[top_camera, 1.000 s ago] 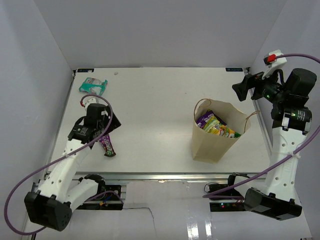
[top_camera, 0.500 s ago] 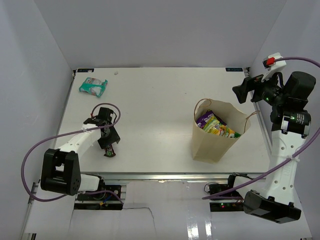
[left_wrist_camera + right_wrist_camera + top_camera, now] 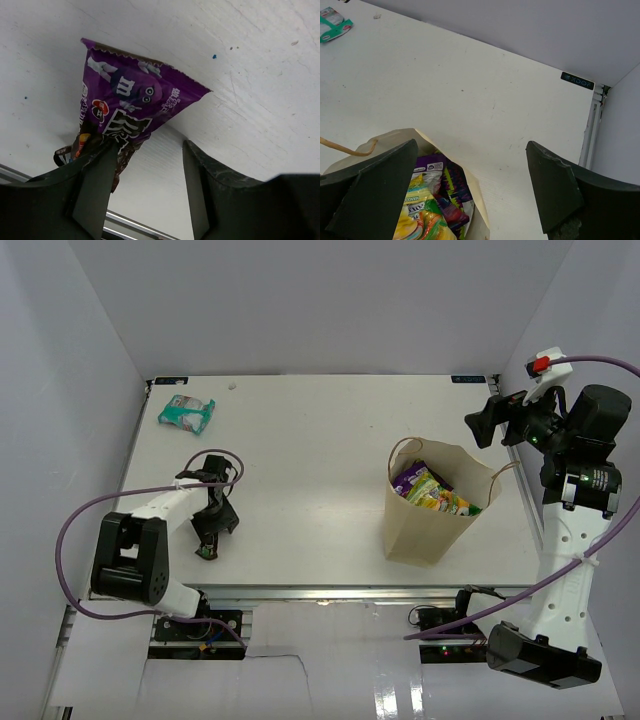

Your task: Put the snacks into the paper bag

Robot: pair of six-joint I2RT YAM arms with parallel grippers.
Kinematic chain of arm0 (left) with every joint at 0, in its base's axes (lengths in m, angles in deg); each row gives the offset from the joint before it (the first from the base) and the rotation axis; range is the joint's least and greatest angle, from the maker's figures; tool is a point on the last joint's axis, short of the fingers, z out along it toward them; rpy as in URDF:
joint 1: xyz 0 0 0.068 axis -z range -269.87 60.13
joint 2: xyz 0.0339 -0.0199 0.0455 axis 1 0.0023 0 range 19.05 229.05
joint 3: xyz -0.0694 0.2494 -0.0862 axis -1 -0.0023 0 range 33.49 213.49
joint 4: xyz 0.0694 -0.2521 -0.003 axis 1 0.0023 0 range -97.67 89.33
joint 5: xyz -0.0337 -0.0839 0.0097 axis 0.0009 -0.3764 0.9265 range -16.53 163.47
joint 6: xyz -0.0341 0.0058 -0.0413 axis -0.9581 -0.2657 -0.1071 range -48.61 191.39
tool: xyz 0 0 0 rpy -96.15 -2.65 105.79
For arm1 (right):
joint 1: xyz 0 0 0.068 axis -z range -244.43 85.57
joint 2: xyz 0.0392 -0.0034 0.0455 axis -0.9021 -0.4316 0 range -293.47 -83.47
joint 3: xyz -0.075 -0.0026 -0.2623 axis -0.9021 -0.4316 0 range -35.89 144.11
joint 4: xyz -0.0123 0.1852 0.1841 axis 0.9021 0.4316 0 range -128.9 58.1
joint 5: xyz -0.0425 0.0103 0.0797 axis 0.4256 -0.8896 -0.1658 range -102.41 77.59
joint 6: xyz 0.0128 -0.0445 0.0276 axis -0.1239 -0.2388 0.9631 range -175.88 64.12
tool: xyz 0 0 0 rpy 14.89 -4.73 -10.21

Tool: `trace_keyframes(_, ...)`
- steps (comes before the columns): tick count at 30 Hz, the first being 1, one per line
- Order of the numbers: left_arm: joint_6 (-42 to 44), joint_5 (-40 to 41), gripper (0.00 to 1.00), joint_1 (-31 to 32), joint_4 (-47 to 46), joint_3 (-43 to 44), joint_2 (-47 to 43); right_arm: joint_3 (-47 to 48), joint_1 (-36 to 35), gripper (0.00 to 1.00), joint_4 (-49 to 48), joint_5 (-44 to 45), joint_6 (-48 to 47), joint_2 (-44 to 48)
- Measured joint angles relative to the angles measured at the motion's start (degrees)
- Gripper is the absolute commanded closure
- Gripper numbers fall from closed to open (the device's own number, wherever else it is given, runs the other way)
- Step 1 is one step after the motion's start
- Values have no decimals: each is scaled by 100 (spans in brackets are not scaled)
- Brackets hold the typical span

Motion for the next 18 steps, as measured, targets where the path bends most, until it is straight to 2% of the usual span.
trace_keyframes(3, 42, -11, 30, 0, 72, 52, -55, -4, 0, 5, 0, -37, 17, -4)
trace_keyframes(8, 251, 151, 12, 0, 168, 420, -503, -9, 0, 5, -2, -107, 46, -15)
trace_keyframes(11, 264, 330, 6, 0, 181, 544, -544, -9, 0, 5, -4, -138, 66, -17)
trace_keyframes(15, 243, 470, 7, -2, 315, 542, -144, -9, 0, 5, -4, -168, 74, -33)
trace_keyframes(18, 210, 579, 13, -4, 382, 542, 352, -9, 0, 5, -4, -203, 81, -39)
